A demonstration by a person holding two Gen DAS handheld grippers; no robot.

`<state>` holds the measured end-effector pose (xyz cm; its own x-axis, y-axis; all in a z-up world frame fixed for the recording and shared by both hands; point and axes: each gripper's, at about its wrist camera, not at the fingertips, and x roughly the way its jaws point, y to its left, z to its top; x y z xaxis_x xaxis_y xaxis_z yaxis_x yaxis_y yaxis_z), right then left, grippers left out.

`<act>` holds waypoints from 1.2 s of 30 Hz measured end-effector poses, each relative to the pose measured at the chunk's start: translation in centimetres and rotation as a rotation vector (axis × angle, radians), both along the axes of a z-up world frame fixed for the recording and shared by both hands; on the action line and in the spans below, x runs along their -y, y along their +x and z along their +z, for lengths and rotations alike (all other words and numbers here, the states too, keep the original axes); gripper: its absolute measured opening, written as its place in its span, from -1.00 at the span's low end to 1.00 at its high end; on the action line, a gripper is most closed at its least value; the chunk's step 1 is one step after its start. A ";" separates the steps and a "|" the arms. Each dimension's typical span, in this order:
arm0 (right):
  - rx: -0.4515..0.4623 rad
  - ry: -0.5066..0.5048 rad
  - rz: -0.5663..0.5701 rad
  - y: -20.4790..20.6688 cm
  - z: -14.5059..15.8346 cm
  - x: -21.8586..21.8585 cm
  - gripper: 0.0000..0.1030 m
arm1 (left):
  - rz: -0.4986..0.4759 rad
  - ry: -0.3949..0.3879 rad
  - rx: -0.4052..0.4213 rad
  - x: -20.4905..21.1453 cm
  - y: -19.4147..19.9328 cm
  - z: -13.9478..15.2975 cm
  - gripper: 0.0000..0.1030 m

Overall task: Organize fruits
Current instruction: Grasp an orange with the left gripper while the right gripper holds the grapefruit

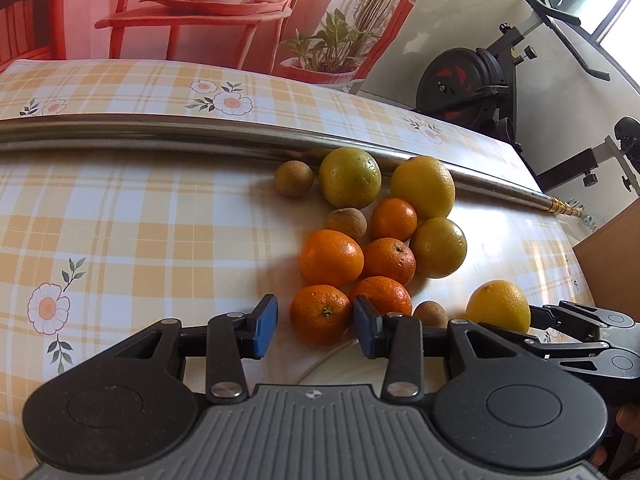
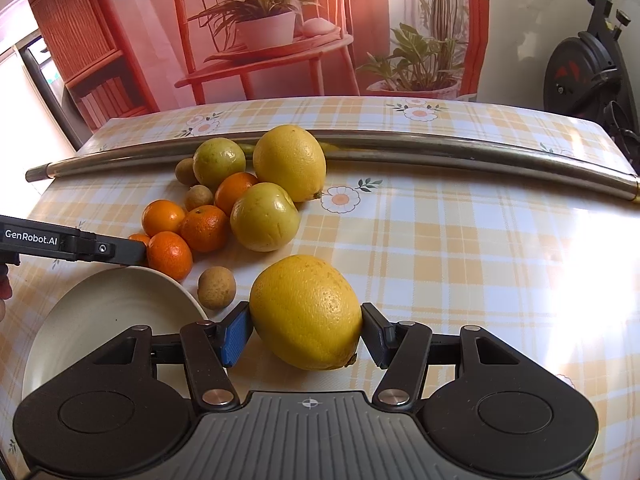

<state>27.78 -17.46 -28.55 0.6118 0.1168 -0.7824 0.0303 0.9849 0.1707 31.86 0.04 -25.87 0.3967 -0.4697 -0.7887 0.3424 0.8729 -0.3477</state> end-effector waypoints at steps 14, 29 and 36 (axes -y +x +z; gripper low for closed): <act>-0.004 0.019 -0.008 -0.1 0.1 0.4 0.06 | -0.008 -0.097 -0.065 -2.2 0.5 -0.6 -0.18; 0.002 0.014 -0.011 -0.1 0.1 0.3 0.06 | 0.019 -0.102 -0.095 -1.5 1.4 -0.8 -0.33; -0.002 0.024 -0.030 -0.4 0.2 0.5 0.05 | 0.022 -0.089 -0.049 -2.7 0.4 0.6 -0.34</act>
